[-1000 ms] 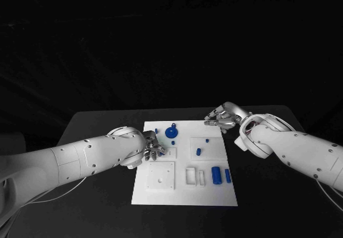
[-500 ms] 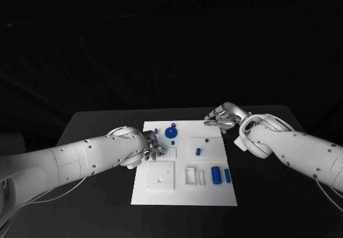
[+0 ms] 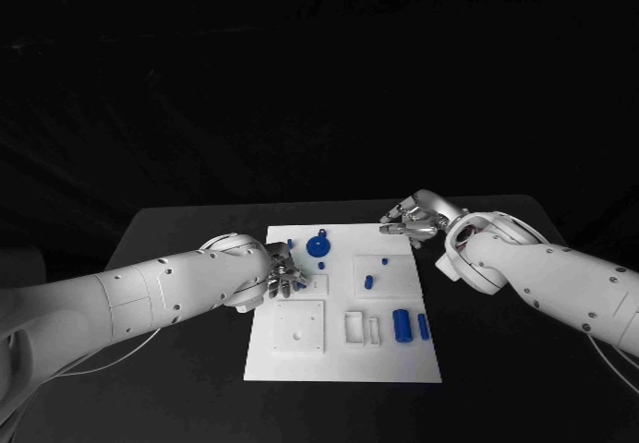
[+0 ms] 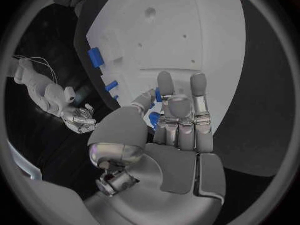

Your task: Assemble the parts on the task board

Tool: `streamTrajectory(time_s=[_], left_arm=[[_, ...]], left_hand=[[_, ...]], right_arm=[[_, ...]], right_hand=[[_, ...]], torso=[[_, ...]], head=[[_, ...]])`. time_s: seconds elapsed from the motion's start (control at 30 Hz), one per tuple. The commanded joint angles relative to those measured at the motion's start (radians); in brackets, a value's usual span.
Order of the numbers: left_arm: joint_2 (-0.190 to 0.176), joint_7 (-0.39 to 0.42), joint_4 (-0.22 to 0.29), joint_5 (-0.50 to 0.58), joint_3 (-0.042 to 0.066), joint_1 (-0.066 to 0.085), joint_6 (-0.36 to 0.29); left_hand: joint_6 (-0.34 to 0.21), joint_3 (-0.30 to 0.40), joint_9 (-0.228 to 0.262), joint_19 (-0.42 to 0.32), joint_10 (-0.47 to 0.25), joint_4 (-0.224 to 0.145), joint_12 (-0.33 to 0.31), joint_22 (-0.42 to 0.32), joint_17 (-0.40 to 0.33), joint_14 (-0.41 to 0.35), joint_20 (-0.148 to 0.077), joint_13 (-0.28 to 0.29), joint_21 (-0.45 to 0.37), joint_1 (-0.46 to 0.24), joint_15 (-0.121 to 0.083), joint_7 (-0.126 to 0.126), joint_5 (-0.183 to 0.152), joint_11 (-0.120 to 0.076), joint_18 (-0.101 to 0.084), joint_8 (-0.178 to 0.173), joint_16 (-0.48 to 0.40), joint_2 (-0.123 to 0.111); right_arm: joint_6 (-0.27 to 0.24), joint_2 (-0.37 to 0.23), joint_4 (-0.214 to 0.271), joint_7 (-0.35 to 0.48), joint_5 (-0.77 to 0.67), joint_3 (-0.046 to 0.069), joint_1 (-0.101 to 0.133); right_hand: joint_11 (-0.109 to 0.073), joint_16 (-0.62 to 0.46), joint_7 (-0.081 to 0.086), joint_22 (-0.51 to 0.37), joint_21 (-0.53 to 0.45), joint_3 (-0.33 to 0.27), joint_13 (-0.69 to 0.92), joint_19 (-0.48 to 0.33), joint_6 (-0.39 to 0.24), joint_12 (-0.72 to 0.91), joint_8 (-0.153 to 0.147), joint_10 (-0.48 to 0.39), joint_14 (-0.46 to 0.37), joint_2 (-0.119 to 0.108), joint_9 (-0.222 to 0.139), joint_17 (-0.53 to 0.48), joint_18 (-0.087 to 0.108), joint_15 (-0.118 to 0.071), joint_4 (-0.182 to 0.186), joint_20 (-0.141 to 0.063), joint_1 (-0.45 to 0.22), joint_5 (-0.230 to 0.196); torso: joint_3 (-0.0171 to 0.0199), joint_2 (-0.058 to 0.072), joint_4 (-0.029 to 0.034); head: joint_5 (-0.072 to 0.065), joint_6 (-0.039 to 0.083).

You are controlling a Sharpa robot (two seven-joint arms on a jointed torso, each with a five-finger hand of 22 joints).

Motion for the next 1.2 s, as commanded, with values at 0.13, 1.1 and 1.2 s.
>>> streamTrajectory(time_s=[0.13, 1.1, 1.2], left_arm=[[0.006, -0.021, -0.002, -0.011, -0.005, -0.008, 0.057], [0.008, -0.031, -0.026, -0.011, -0.004, -0.007, 0.045], [0.009, -0.031, -0.028, -0.011, -0.004, -0.006, 0.044]], left_hand=[[0.2, -0.001, -0.001, 0.001, 0.04, 0.008, 0.003, 0.015, -0.001, 0.003, 0.003, 0.001, -0.006, -0.006, -0.004, -0.118, -0.004, -0.01, -0.005, -0.001, -0.001, 0.004], [0.21, -0.18, 0.001, 0.003, 0.04, 0.131, 0.004, 0.014, 0.001, 0.001, -0.003, -0.003, -0.011, -0.044, -0.008, -0.122, -0.257, -0.012, -0.011, -0.001, -0.001, -0.099], [0.212, -0.185, -0.003, 0.004, 0.04, 0.167, 0.005, 0.013, 0.002, 0.0, -0.006, -0.009, -0.014, -0.033, -0.009, -0.122, -0.257, -0.013, -0.015, -0.001, -0.003, -0.126]], right_arm=[[0.014, -0.001, 0.003, 0.014, 0.001, 0.0, -0.001], [0.011, 0.002, -0.002, 0.015, 0.001, 0.0, -0.002], [0.01, 0.002, -0.002, 0.015, 0.001, 0.0, -0.002]], right_hand=[[0.0, -0.005, 0.001, 0.0, -0.003, 0.001, 0.001, 0.044, -0.005, -0.002, 0.001, -0.003, -0.003, -0.003, -0.001, 0.0, 0.011, -0.002, -0.002, -0.003, -0.006, 0.009], [0.0, -0.007, 0.001, -0.001, -0.005, 0.002, -0.001, 0.044, -0.007, -0.004, 0.0, -0.004, -0.003, -0.004, -0.001, -0.001, 0.012, -0.001, -0.004, -0.003, -0.006, 0.01], [0.0, -0.007, 0.001, -0.001, -0.005, 0.002, -0.001, 0.044, -0.007, -0.004, 0.0, -0.004, -0.003, -0.004, -0.001, -0.001, 0.012, -0.001, -0.004, -0.003, -0.006, 0.01]], torso=[[-0.0001, 0.0, 0.0016], [-0.0004, -0.001, 0.0014], [-0.001, -0.001, 0.0013]], head=[[0.0, -0.001], [0.0, -0.003], [0.0, -0.003]])
